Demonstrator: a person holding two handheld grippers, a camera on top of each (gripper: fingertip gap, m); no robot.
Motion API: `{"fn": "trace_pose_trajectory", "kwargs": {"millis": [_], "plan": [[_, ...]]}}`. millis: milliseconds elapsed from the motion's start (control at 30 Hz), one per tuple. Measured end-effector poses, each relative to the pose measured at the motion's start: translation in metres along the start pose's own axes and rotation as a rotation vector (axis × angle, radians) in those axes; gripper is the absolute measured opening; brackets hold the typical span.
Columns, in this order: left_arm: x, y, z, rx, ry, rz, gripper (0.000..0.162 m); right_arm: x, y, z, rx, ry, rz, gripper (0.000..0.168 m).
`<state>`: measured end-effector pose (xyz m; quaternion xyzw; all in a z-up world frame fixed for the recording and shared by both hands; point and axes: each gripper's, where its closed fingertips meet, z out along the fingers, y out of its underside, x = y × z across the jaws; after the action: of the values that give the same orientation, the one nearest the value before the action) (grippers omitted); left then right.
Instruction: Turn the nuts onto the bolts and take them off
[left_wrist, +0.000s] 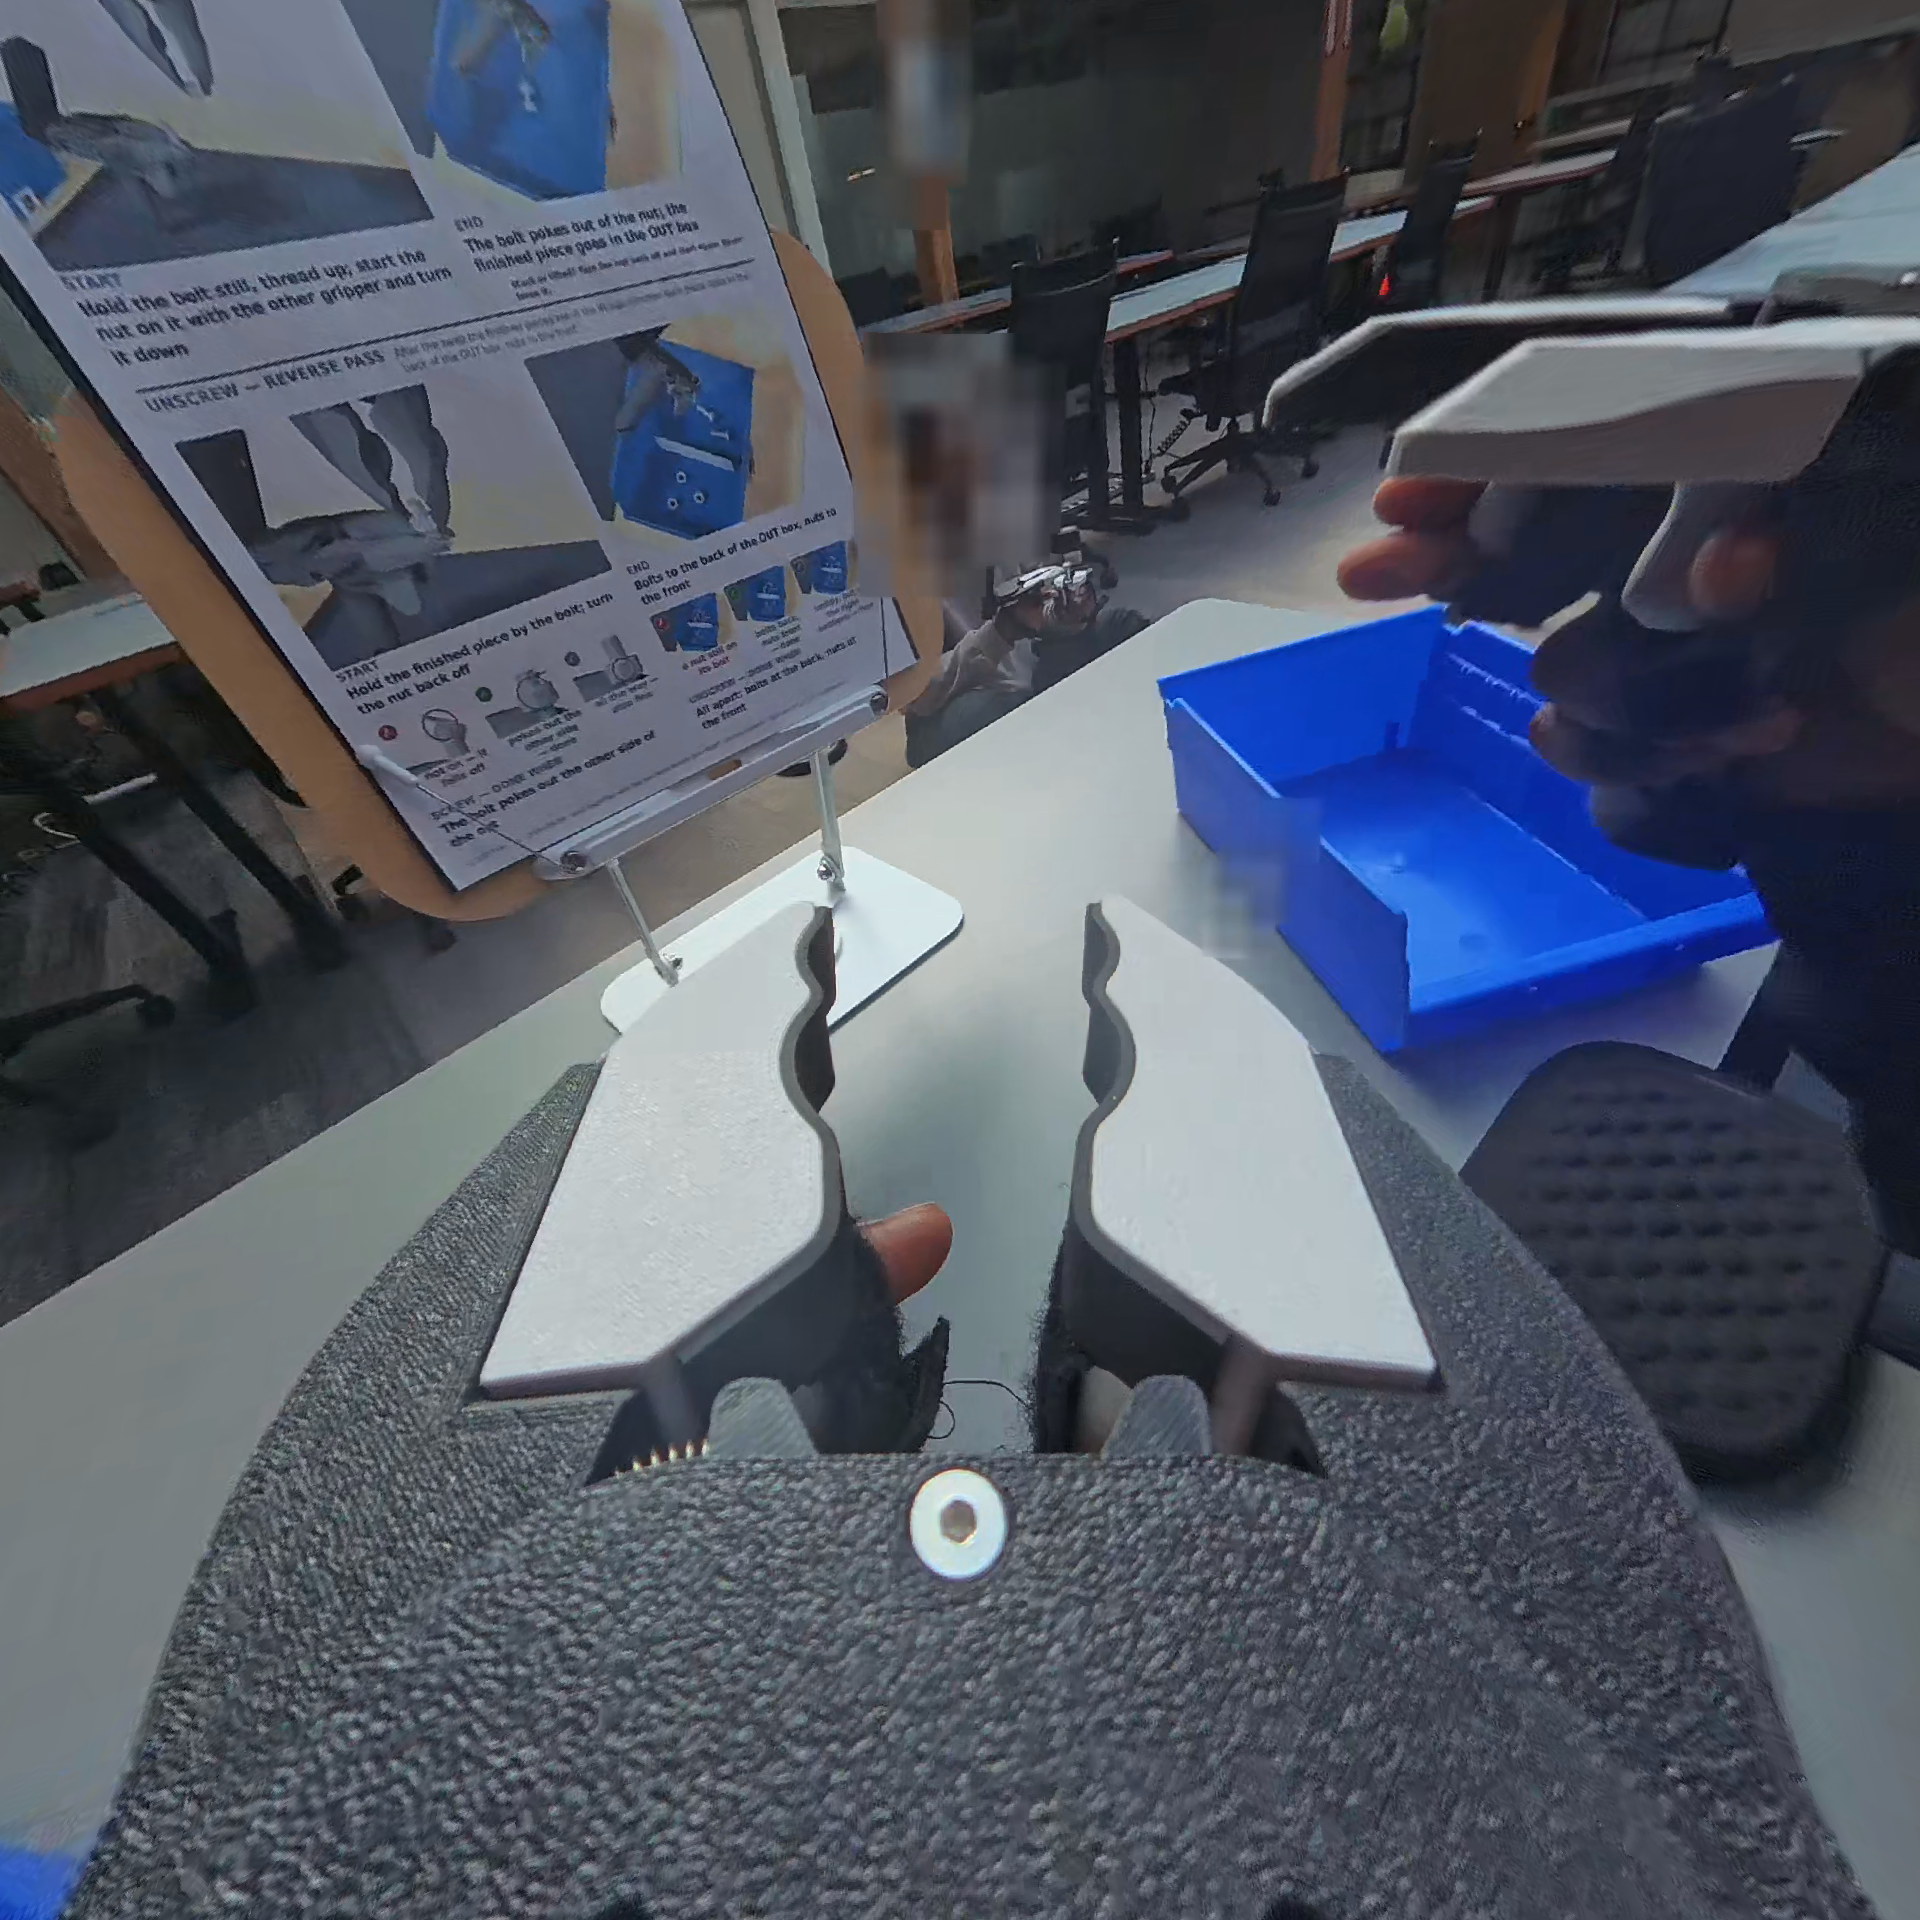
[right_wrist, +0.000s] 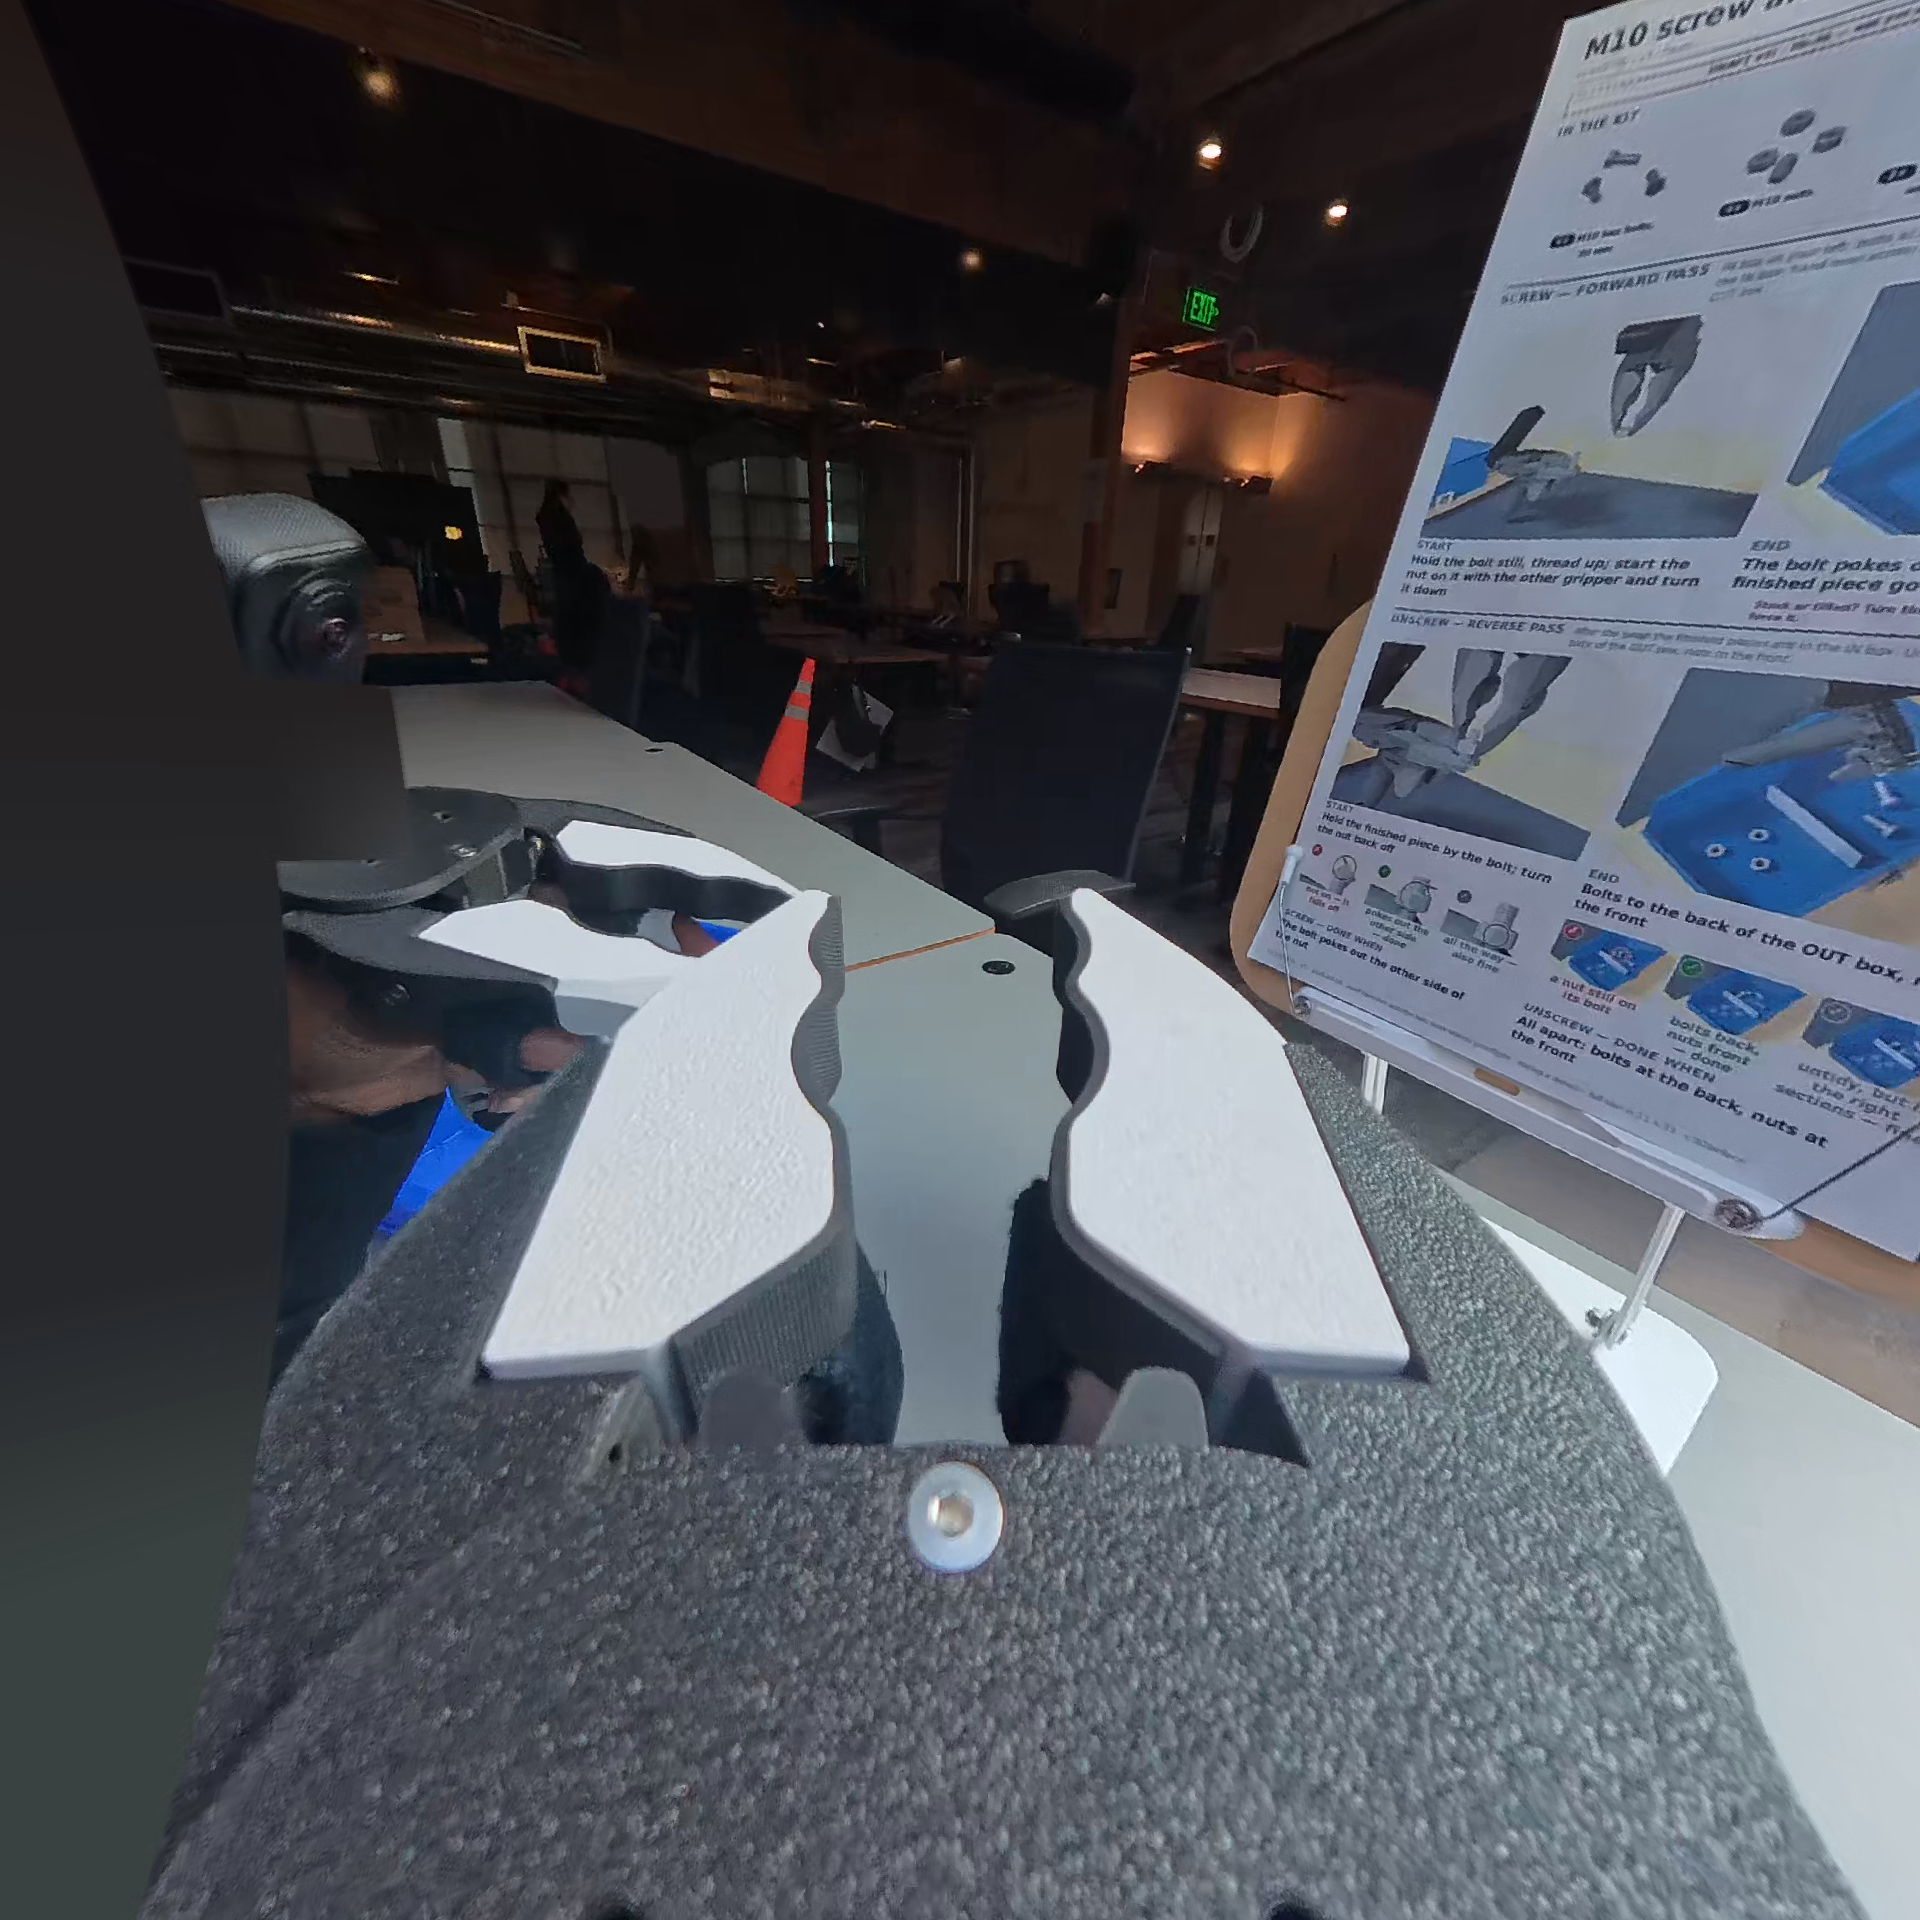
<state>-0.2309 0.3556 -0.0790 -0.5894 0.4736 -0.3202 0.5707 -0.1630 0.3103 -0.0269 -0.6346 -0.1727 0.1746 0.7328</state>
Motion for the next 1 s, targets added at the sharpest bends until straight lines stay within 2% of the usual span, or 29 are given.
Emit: {"fn": "trace_pose_trajectory", "kwargs": {"millis": [133,333,433,533,667,800,867,1000], "plan": [[0.006,-0.004,0.014,0.069,0.081,-0.121,0.045,0.01,0.007,0.001,-0.04,0.037,-0.042,0.041],[0.023,0.002,0.037,0.014,0.093,-0.081,0.046,0.031,0.008,-0.025,-0.082,0.104,-0.023,0.044],[0.042,0.006,0.049,-0.035,0.129,-0.031,0.046,0.037,0.023,-0.033,-0.192,0.08,-0.041,0.053],[0.057,0.009,0.054,-0.09,0.124,0.033,0.047,0.051,0.04,-0.04,-0.241,0.098,0.018,0.053],[0.059,0.009,0.053,-0.136,0.045,0.145,0.047,0.068,0.041,-0.053,-0.261,0.104,0.061,0.057],[0.07,-0.019,0.04,-0.052,0.029,0.184,0.047,0.073,0.022,-0.067,-0.175,0.104,0.088,0.053],[0.07,-0.029,0.032,-0.025,-0.002,0.195,0.047,0.073,0.024,-0.07,-0.206,0.113,0.051,0.055],[0.072,-0.026,0.025,-0.026,-0.004,0.179,0.047,0.068,0.028,-0.071,-0.265,0.112,0.001,0.061]]}}
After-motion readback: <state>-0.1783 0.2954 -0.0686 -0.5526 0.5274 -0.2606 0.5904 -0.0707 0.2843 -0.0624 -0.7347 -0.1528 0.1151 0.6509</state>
